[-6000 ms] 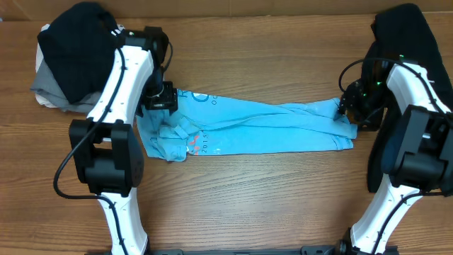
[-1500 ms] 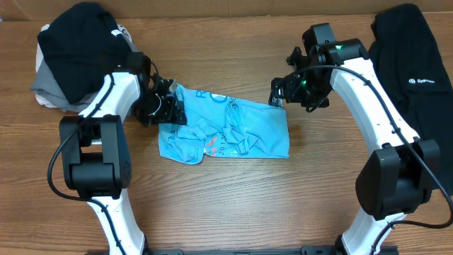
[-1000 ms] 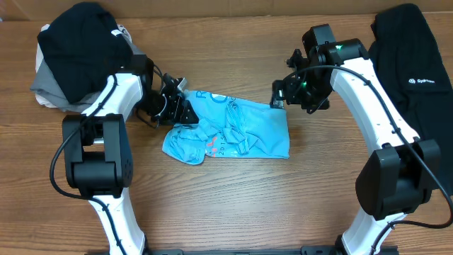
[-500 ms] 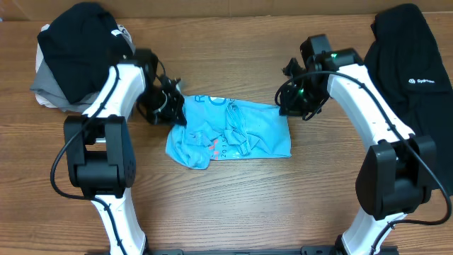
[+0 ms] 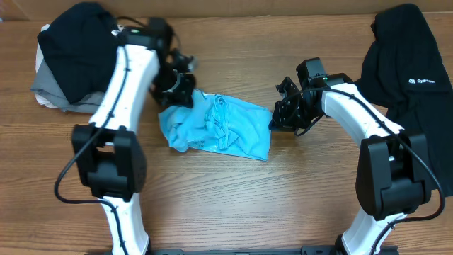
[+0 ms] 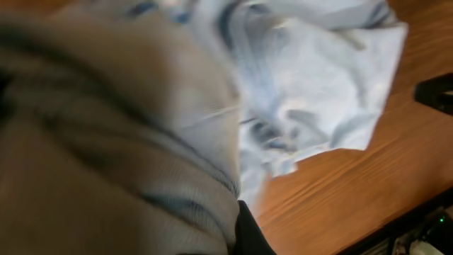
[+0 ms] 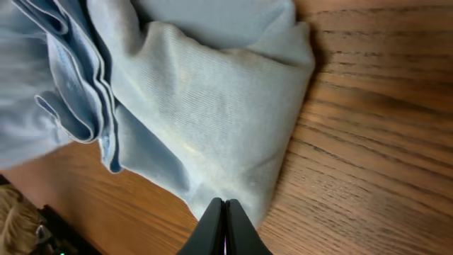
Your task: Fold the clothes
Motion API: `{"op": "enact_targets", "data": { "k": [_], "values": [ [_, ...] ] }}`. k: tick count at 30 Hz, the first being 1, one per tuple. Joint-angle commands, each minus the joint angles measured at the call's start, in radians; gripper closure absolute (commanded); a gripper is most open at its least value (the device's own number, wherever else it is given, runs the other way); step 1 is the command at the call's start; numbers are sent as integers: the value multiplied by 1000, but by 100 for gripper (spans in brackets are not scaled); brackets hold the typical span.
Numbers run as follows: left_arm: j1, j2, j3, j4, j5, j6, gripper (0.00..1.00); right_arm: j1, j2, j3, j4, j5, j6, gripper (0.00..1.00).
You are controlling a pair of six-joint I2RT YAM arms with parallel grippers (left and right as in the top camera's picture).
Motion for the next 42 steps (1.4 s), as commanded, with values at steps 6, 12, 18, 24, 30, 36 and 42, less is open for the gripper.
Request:
{"op": "enact_targets", "data": {
  "k": [6,12,18,24,30,36,42],
  "values": [
    [-261,-24,19,148,-19,-169,96,-151,-89,166,-165,-45,-56,96],
    [-362,-14,19,261,-59,-264,96,-337,-169,343,-328,-49,-79,96],
    [-414,43,16,335,-40,-311,96,-428,-225,362,-343,-49,-79,96],
    [-467,97,15,348,8,-317,51,-439,-225,362,-351,-45,-85,96],
    [-496,99,17,414,24,-312,0,-439,-225,362,-345,-40,-85,75],
    [-455,85,186,417,23,-340,0,-439,-225,362,-377,39,-86,68],
    [-317,76,449,286,22,-374,0,-417,-224,358,-400,38,-86,67]
  ]
}}
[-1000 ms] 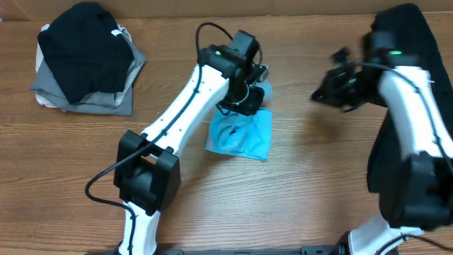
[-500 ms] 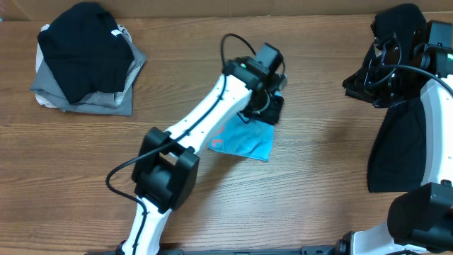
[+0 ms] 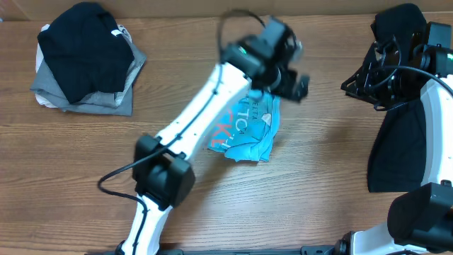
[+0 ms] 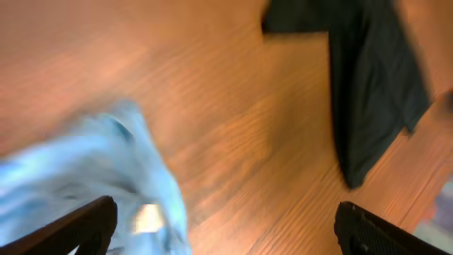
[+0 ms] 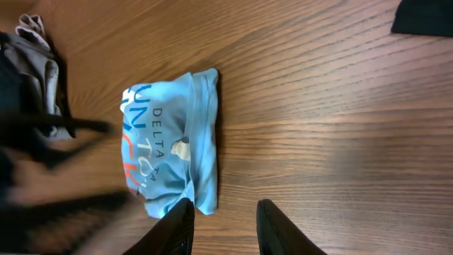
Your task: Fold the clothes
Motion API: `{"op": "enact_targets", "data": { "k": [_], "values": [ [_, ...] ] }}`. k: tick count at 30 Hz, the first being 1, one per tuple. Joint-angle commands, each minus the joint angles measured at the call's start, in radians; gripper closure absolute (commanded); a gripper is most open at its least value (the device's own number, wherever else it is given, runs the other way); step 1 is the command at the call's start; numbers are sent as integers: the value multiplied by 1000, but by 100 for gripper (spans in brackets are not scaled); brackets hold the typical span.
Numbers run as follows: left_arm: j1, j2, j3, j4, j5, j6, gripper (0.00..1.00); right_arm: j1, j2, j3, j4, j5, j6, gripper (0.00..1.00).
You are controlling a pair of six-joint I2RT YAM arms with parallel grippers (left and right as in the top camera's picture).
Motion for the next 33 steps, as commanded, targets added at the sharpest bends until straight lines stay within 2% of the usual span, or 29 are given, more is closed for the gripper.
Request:
{"op": "enact_targets", "data": {
  "k": [1,4,7,9,12,19,25,33],
  "values": [
    [130,-22,168,-71,9,-41,0,36,-11,9,-13,14,-11,67],
    [216,-22,215,-146,10,-35,0,109,-11,-14,-37,15,-34,67],
    [280,-21,208,-219,6,12,0,207,-11,-61,-49,24,-13,62],
    [307,-21,183,-262,-33,45,0,278,-11,-105,-40,61,47,62],
    [332,-21,123,-304,-100,49,0,418,-11,-222,0,229,224,62],
    [334,-21,26,-260,-115,48,0,641,-11,-400,148,308,404,48],
    [332,-21,-1,-229,-114,17,0,732,-9,-404,258,364,455,41],
    [318,-19,-5,-219,-114,18,0,750,8,-433,323,381,455,44]
  ]
}}
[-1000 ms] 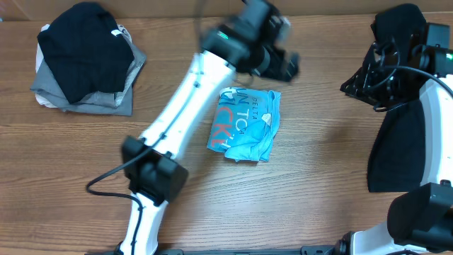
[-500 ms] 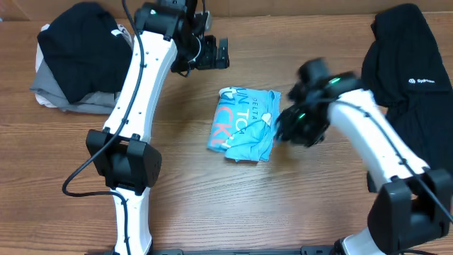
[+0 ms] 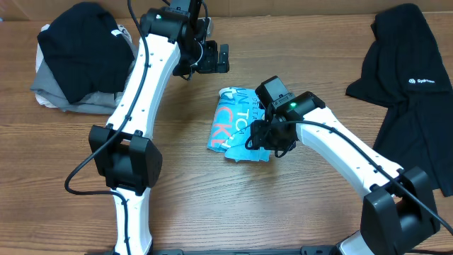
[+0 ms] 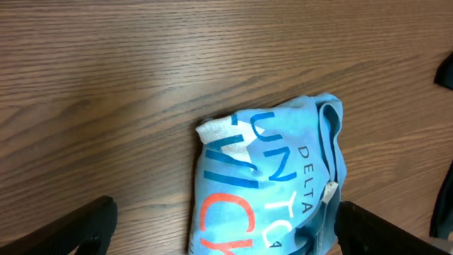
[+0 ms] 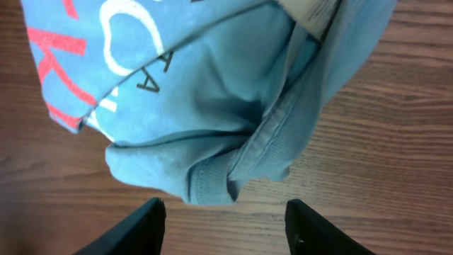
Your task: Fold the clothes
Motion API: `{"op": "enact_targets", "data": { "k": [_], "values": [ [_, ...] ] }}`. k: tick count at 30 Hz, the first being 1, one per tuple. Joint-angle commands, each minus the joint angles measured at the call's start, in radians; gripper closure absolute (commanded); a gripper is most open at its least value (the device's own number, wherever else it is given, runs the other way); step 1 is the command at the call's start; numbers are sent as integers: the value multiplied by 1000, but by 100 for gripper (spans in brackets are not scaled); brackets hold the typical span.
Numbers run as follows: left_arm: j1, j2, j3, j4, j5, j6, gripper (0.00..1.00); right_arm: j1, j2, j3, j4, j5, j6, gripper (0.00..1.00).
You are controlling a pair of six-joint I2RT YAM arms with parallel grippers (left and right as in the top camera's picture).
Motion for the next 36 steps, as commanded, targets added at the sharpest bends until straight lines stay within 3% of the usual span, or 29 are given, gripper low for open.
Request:
{"op": "enact_targets", "data": {
  "k": [1,7,20,25,27,31,36],
  "values": [
    [-13,-9,-6,4,-9,-10,0,6,10,-33,24,27,17,46],
    [-13,-7,-6,3,-9,-10,0,6,12,-117,100,12,28,55],
    [-46,-6,-72,53,-11,-18,0,6,13,-158,204,25,-23,56],
    [-46,-6,-130,87,-8,-49,0,6,13,-158,207,37,-26,76],
    [-46,-6,-144,94,-8,-56,0,5,13,-158,207,48,-27,94],
    [-47,-6,-153,89,-11,-50,0,-3,13,-157,183,50,-41,96],
    [-46,-6,-153,61,-12,-6,0,-98,11,-135,-14,42,-54,96]
  ]
}}
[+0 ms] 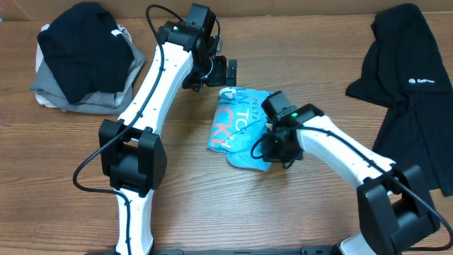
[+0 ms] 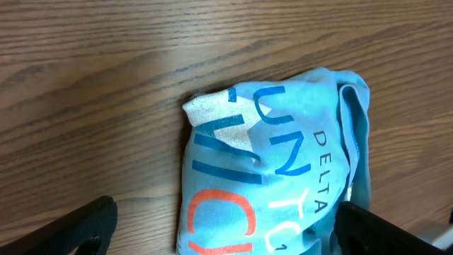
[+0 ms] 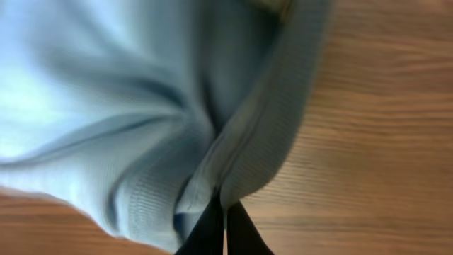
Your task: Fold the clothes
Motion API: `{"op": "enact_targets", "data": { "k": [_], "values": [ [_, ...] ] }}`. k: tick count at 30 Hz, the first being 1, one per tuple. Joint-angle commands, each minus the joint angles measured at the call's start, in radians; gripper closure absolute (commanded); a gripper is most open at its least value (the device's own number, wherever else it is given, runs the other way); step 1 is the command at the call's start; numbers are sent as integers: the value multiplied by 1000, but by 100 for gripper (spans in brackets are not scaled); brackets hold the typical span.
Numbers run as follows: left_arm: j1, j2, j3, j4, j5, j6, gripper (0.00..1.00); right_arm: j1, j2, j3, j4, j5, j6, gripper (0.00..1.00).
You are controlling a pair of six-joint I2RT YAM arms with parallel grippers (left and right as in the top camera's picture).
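Note:
A light blue T-shirt [image 1: 239,122] with orange and white print lies folded into a small bundle mid-table; its printed face fills the left wrist view [image 2: 269,170]. My left gripper [image 1: 212,74] hovers open just behind the bundle's far edge, fingers [image 2: 78,227] wide apart with nothing between them. My right gripper [image 1: 274,150] sits at the bundle's near right corner, shut on the shirt's ribbed hem [image 3: 233,170]; its fingertips [image 3: 225,228] are pressed together under the cloth.
A stack of folded black and grey clothes [image 1: 81,57] sits at the back left. A black garment [image 1: 410,78] lies spread along the right edge. Bare wood surrounds the blue bundle.
My right gripper, open over the bundle's near edge before, is now lower and shut on the hem. My left gripper has shifted slightly right, still open behind the shirt.
The blue shirt first lay spread wide with a gripper at each end, the right one shut on a corner. Then it was a compact bundle with print up, both grippers open and the right arm far off. The right gripper came back over it and has now pinched its hem.

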Motion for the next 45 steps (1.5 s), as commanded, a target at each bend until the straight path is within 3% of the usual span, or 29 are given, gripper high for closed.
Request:
{"op": "enact_targets", "data": {
  "k": [1,10,11,16,20,22,24,26,28,29,30,31,38,45],
  "values": [
    [-3,-6,-5,-4,-5,23,0,-69,-2,22,-56,-3,-39,96],
    [-6,-6,-5,-23,-5,54,0,-169,-12,24,-116,-92,-124,95],
    [-7,-6,-5,-29,-5,62,0,-178,-12,27,-134,-92,-127,89],
    [-21,-6,-5,-84,8,99,0,-240,-22,93,-198,-92,-142,42],
    [-66,-6,-5,-131,40,165,1,-317,-41,212,-220,-92,-148,28],
    [-98,-6,-5,-156,41,186,2,-355,-43,283,-232,-93,-155,27],
    [-138,-6,-8,-176,40,209,7,-380,-43,334,-237,-95,-177,27],
    [-177,-6,-23,-177,39,235,19,-398,-43,365,-237,-95,-188,27],
    [-212,-6,-61,-159,18,242,41,-408,-43,375,-233,-95,-192,27],
    [-224,-6,-84,-146,4,241,66,-410,-43,375,-232,-95,-192,27],
    [-235,-6,-115,-131,-13,241,82,-411,-43,375,-233,-95,-195,27],
    [-243,-6,-146,-115,-26,241,92,-411,-43,375,-233,-94,-195,27],
    [-239,-6,-380,19,-176,267,96,-411,-43,375,-232,-92,-198,27],
    [-159,-6,-537,112,-517,267,96,-411,-43,374,-237,-91,-229,27]
  ]
}}
